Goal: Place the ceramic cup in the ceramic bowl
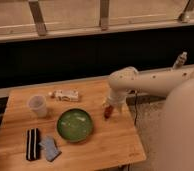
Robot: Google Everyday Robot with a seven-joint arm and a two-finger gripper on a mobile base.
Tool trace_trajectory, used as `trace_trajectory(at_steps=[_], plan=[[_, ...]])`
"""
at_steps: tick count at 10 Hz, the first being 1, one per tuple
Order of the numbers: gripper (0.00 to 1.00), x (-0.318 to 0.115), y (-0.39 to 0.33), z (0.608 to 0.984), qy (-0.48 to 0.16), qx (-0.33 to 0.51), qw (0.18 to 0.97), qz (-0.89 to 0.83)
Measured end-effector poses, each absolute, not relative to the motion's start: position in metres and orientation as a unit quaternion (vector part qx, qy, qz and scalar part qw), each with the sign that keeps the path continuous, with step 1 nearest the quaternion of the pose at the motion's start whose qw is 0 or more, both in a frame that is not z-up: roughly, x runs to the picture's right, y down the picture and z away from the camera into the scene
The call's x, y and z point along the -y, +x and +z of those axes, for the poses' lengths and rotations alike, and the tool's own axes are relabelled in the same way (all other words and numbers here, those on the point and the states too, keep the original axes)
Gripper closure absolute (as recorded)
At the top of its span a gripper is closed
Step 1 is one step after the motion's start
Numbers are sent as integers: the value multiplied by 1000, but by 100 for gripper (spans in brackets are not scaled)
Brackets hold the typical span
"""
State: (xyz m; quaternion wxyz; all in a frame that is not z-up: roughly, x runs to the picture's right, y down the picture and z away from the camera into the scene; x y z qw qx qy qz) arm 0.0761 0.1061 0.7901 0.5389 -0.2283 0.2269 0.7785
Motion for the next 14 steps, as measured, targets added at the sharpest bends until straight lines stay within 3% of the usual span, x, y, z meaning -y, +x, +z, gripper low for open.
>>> trace_trajectory(at_steps=[2, 6, 14], plan=[[34, -73, 31, 799, -226, -220, 573, 756], [34, -24, -58, 782, -224, -183, 639, 713], [34, -23, -61, 781, -223, -181, 645, 708]])
